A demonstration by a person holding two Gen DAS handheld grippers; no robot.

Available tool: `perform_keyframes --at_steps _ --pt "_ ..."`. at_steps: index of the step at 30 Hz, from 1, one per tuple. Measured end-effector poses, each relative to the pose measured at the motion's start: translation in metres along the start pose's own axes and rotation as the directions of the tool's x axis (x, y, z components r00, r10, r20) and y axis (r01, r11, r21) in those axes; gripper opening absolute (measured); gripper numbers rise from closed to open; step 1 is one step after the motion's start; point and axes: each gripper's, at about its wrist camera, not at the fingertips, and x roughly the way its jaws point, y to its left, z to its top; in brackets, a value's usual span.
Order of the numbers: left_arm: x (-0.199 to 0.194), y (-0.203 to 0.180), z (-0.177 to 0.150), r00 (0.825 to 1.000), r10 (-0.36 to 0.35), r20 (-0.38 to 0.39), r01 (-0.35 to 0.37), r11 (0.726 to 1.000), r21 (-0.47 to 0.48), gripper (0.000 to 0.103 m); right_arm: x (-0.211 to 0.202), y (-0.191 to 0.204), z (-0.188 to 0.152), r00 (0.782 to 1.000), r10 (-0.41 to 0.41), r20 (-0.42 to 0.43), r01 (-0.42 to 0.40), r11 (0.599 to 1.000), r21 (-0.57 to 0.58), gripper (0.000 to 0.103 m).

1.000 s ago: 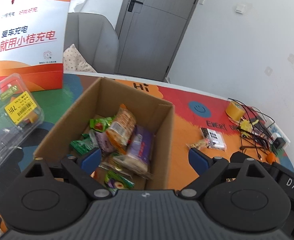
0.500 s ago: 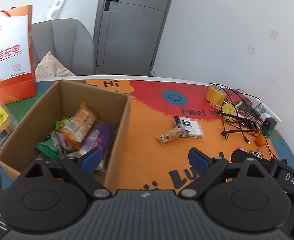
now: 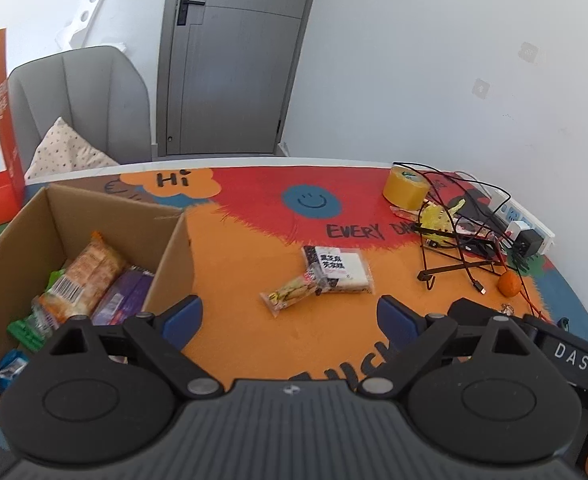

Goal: Organize snacks
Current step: 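Move both tools back toward the last snacks on the mat, then grasp the small yellow-labelled snack bar with the left tool while the right tool grasps the black-sesame cake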

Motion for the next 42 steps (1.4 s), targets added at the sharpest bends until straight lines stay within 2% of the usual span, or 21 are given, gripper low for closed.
perform_keyframes --at_steps 9,12,25,30,35,36,38,42 --pt "0.032 -0.014 0.013 1.0 0.012 -0.011 -0.012 0.999 0.032 0.09 0.024 -0.012 0.02 1.0 0.015 -0.019 -0.016 1.0 -0.001 0.103" --pt "0.044 -0.017 0.015 1.0 0.021 -0.022 -0.02 0.999 0.043 0.086 0.034 -0.015 0.026 1.0 0.009 -0.027 -0.009 1.0 -0.007 0.103" --pt "0.108 -0.023 0.015 0.99 0.08 -0.112 -0.069 0.993 0.098 0.076 0.071 -0.035 0.036 0.996 0.022 -0.081 -0.019 0.999 0.037 0.103" --pt "0.127 -0.019 0.017 0.989 0.1 -0.11 -0.091 0.992 0.087 0.072 0.082 -0.036 0.039 0.995 0.022 -0.1 -0.02 0.999 0.027 0.103" --pt "0.141 -0.017 0.016 0.988 0.085 -0.13 -0.075 0.994 0.074 0.067 0.094 -0.032 0.041 0.993 0.013 -0.12 -0.012 1.0 0.009 0.103" --pt "0.143 -0.016 0.016 0.988 0.083 -0.129 -0.073 0.995 0.075 0.066 0.096 -0.031 0.041 0.992 0.013 -0.123 -0.012 1.0 0.006 0.103" --pt "0.146 -0.013 0.015 0.986 0.081 -0.143 -0.073 0.995 0.062 0.055 0.1 -0.029 0.042 0.991 0.015 -0.13 -0.015 1.0 0.002 0.103" --pt "0.151 -0.002 0.009 0.981 0.063 -0.184 -0.062 0.998 0.01 0.051 0.108 -0.025 0.039 0.989 0.02 -0.145 -0.021 1.0 -0.001 0.103"
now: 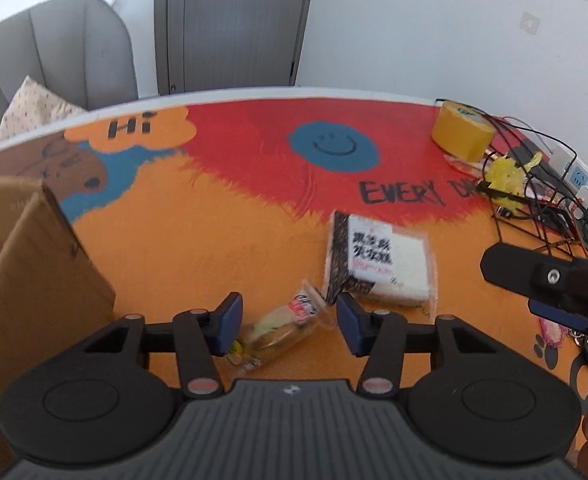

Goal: Organize snacks
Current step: 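Grasp the small yellow-labelled snack bar with the left tool while the right tool grasps the black-sesame cake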

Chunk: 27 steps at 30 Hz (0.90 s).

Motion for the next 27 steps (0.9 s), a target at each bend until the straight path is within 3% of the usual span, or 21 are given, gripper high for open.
perform_keyframes --at_steps 12,15,18,27 --pt "-0.01 0.008 -0.012 1.0 -0.015 0.002 0.015 1.0 0.019 0.05 0.016 0.013 -0.014 0.999 0.004 -0.042 -0.004 1.0 0.0 0.103" --pt "-0.011 0.011 -0.013 0.999 0.032 0.006 -0.032 0.999 0.009 0.017 0.017 0.015 -0.019 0.999 0.003 -0.049 -0.003 1.0 -0.006 0.103" --pt "-0.012 0.018 -0.011 1.0 -0.002 -0.003 0.002 0.999 -0.034 0.016 0.017 0.019 -0.021 0.999 0.0 -0.052 0.0 1.0 -0.015 0.103" --pt "-0.029 0.023 -0.002 0.997 -0.003 0.079 0.009 0.997 -0.081 0.016 0.029 0.034 -0.011 0.998 -0.037 -0.049 0.034 0.998 -0.058 0.103"
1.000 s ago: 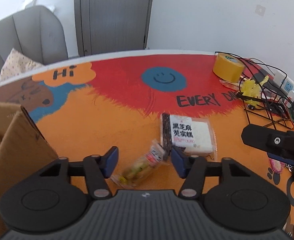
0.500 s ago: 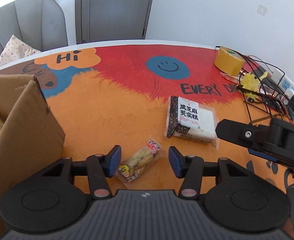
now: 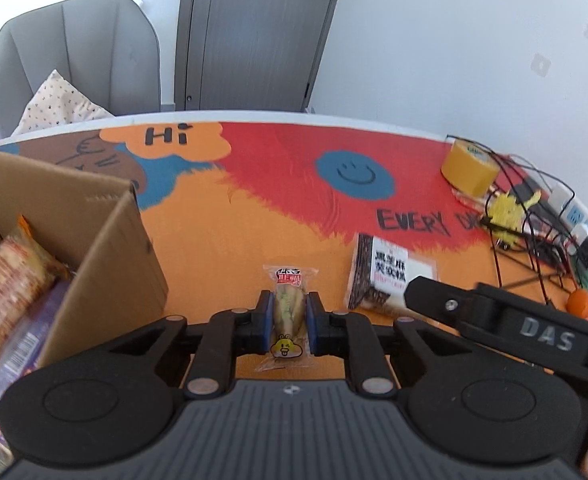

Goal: Organize snacks
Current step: 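Grasp the small yellow-labelled snack bar with the left tool while the right tool grasps the black-sesame cake, then lift and carry both held snacks over the cardboard box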

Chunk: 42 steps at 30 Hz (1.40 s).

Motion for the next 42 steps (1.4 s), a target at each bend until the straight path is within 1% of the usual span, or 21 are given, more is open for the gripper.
perform_keyframes --at_steps 3,8,11,17,19,21,24,28,33,42 --pt "0.0 0.004 0.001 1.0 0.002 0.01 -0.002 1.0 -0.025 0.016 0.006 0.007 0.005 1.0 -0.013 -0.005 0.013 1.0 -0.015 0.103" --pt "0.001 0.011 0.002 0.999 -0.004 0.032 0.007 0.996 -0.094 0.016 0.018 0.016 0.011 0.999 -0.034 -0.008 0.033 0.999 -0.041 0.102" --pt "0.002 0.012 0.002 0.999 -0.007 0.039 0.012 0.991 -0.136 0.016 0.026 0.017 0.014 0.998 -0.056 -0.02 0.055 0.998 -0.041 0.097" --pt "0.0 0.013 0.001 0.998 0.005 0.056 0.005 0.984 -0.177 0.016 0.041 0.023 0.014 0.994 -0.109 -0.034 0.106 0.992 -0.067 0.089" --pt "0.001 0.013 0.0 0.999 0.003 0.049 0.006 0.983 -0.185 0.016 0.043 0.026 0.013 0.991 -0.129 -0.025 0.126 0.988 -0.087 0.085" --pt "0.002 0.014 0.0 0.999 0.001 0.042 0.007 0.982 -0.19 0.016 0.041 0.026 0.013 0.991 -0.133 -0.018 0.131 0.987 -0.089 0.068" --pt "0.0 0.014 -0.002 0.999 0.0 0.041 0.008 0.982 -0.188 0.016 0.035 0.023 0.012 0.991 -0.133 -0.018 0.131 0.988 -0.079 0.065" --pt "-0.002 0.013 -0.005 0.999 -0.002 0.035 0.009 0.983 -0.184 0.016 0.024 0.017 0.003 0.991 -0.131 -0.01 0.13 0.989 -0.073 0.064" --pt "-0.006 0.007 -0.013 1.0 -0.009 0.014 0.011 0.989 -0.147 0.016 0.007 0.009 -0.01 0.991 -0.136 -0.012 0.135 0.989 -0.067 0.064" --pt "-0.019 0.003 -0.031 0.998 -0.061 -0.008 0.06 0.993 -0.099 0.016 -0.028 -0.006 -0.038 0.981 -0.193 -0.004 0.193 0.98 -0.049 0.066"
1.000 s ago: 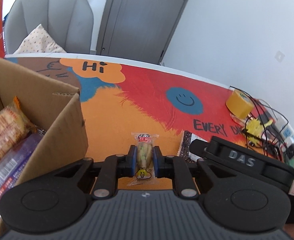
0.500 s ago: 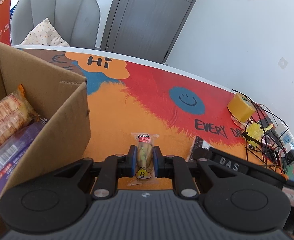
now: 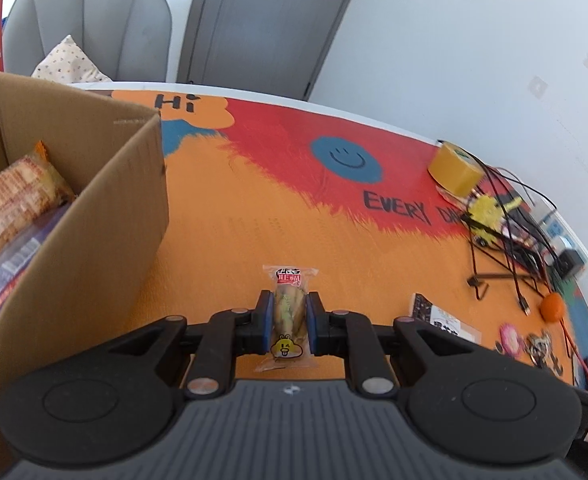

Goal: Organize snacks
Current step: 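Lift and carry both held snacks over the cardboard box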

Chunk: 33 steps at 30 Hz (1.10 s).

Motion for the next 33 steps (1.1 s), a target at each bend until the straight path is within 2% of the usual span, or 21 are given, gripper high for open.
perform_keyframes --at_steps 4,10,13,14,17,20,33 --pt "-0.006 0.0 -0.005 1.0 -0.009 0.002 0.009 1.0 0.01 0.016 -0.006 -0.003 -0.006 0.999 -0.031 0.011 0.031 1.0 -0.001 0.069" --pt "-0.013 0.006 -0.008 1.0 -0.007 0.007 0.006 1.0 0.011 0.016 0.003 0.008 -0.007 0.997 -0.076 0.016 0.076 0.997 -0.021 0.082" --pt "-0.017 0.009 -0.009 1.0 -0.002 0.012 0.002 1.0 0.009 0.016 0.007 0.015 -0.01 0.993 -0.113 0.033 0.114 0.992 -0.052 0.084" --pt "-0.018 0.01 -0.009 1.0 -0.002 0.012 0.002 1.0 0.008 0.016 0.008 0.017 -0.011 0.991 -0.125 0.04 0.128 0.99 -0.064 0.082" --pt "-0.022 0.011 -0.009 1.0 -0.004 0.017 0.004 1.0 0.008 0.016 0.006 0.023 -0.015 0.985 -0.161 0.065 0.167 0.981 -0.097 0.065" --pt "-0.029 0.012 -0.01 1.0 -0.013 0.027 0.012 1.0 0.011 0.016 -0.003 0.019 -0.016 0.989 -0.132 0.067 0.136 0.988 -0.066 0.059" --pt "-0.079 0.011 -0.008 0.993 -0.037 0.109 0.032 0.998 0.049 0.016 -0.054 0.031 -0.016 0.988 -0.009 0.153 0.015 0.999 -0.035 0.058"
